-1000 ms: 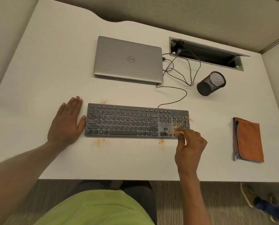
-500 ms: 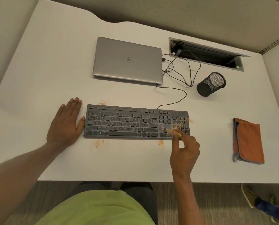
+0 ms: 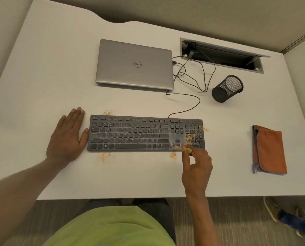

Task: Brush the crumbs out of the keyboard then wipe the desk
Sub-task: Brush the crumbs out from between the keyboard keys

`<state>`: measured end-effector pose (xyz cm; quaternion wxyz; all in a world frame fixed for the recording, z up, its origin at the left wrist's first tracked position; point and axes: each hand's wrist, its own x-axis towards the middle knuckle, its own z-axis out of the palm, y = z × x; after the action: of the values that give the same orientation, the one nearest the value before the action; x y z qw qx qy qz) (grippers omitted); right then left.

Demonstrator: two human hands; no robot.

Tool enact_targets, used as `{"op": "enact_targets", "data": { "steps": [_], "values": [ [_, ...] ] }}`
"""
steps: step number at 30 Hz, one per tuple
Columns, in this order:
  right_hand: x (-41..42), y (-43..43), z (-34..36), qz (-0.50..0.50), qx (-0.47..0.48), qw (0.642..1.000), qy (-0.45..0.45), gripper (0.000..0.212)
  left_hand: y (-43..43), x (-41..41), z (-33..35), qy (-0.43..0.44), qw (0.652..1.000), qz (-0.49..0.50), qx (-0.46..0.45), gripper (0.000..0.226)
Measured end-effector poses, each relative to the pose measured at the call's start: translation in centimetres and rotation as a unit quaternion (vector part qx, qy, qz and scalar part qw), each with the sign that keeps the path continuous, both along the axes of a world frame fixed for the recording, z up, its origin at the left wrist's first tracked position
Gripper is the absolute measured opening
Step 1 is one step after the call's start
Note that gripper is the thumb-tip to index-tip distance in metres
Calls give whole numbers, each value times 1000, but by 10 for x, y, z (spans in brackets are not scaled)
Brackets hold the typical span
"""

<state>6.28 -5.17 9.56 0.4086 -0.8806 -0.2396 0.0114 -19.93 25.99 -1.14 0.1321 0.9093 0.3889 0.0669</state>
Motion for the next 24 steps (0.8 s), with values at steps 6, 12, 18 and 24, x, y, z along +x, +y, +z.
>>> {"op": "enact_targets", "data": {
  "steps": [6,12,18,24],
  "values": [
    [12,-10,4,-22,21,999,-15,13,-1,0,1,0,1000,0,1,70],
    [23,-16,-3,-39,5,999,-5,18,-2,0,1,-2,1000,-1,2,70],
    [24,-23,-2,-53,6,999,2,17,-2,1,1,-5,1000,0,3,70],
    [25,-17,-7,-54,17,998,-4,17,-1,0,0,-6,1000,0,3,69]
  ]
}}
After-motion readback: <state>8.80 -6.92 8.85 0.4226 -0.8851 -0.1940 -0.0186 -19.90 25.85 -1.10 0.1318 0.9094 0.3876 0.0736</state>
